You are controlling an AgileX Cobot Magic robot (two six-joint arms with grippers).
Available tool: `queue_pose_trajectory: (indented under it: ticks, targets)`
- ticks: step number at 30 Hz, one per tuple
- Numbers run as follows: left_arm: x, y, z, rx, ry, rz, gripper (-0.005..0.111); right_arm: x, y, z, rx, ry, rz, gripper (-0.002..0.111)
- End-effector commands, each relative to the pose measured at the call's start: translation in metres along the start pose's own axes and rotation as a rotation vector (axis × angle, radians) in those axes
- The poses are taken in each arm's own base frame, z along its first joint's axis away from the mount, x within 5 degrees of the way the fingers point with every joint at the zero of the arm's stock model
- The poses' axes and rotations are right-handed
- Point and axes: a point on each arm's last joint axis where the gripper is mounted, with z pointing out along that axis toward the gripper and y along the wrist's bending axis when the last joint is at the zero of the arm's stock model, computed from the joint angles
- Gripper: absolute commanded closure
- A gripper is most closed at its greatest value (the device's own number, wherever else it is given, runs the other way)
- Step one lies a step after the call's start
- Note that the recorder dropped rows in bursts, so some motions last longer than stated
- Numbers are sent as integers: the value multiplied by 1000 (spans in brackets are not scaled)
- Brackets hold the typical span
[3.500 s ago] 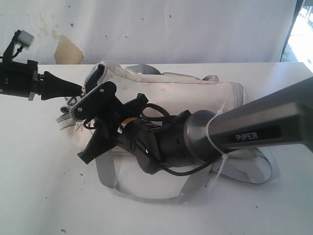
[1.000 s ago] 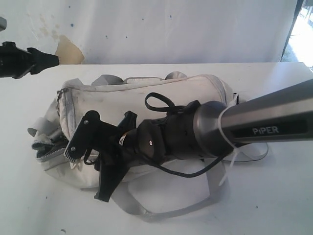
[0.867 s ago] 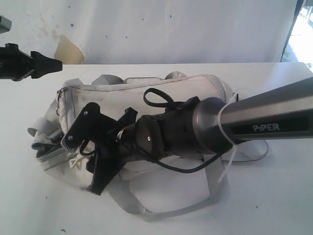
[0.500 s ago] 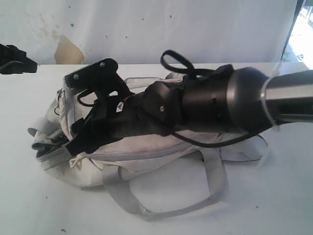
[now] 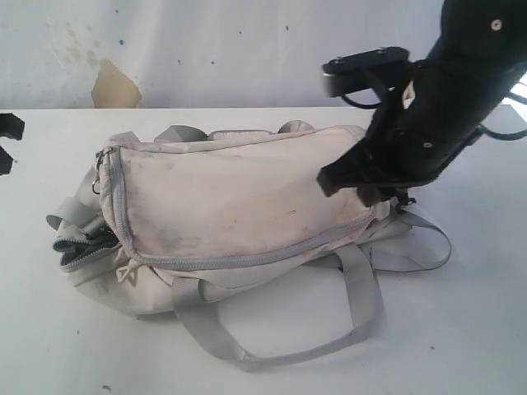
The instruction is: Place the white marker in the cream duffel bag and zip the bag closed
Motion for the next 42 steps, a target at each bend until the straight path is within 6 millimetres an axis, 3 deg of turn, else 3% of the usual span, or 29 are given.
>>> queue_pose_trajectory:
  ticks: [1, 7, 16, 20, 23, 26, 33, 42]
  targets:
    - [7, -14, 1, -83, 61, 49, 107, 7, -37, -5, 85, -29, 115, 108]
    - [11, -15, 2, -175, 108, 29, 107, 26, -79, 18, 131, -66, 244, 108]
    - [4, -15, 2, -172, 32, 32, 107, 40, -123, 21, 124, -59, 345, 108]
    - [1, -15, 2, -173, -8, 39, 107, 46, -134, 37, 23, -40, 357, 108]
    - [-1, -15, 2, -177, -24, 47, 107, 47, -141, 45, 43, -31, 333, 108]
    - [-1, -10, 2, -185, -29, 22, 107, 48, -145, 44, 84, -26, 292, 108]
    - [0, 23, 9, -233, 1, -83, 107, 52, -154, 42, 194, 3, 343, 108]
    - [2, 26, 16, -232, 35, -89, 107, 53, -156, 42, 219, 3, 347, 108]
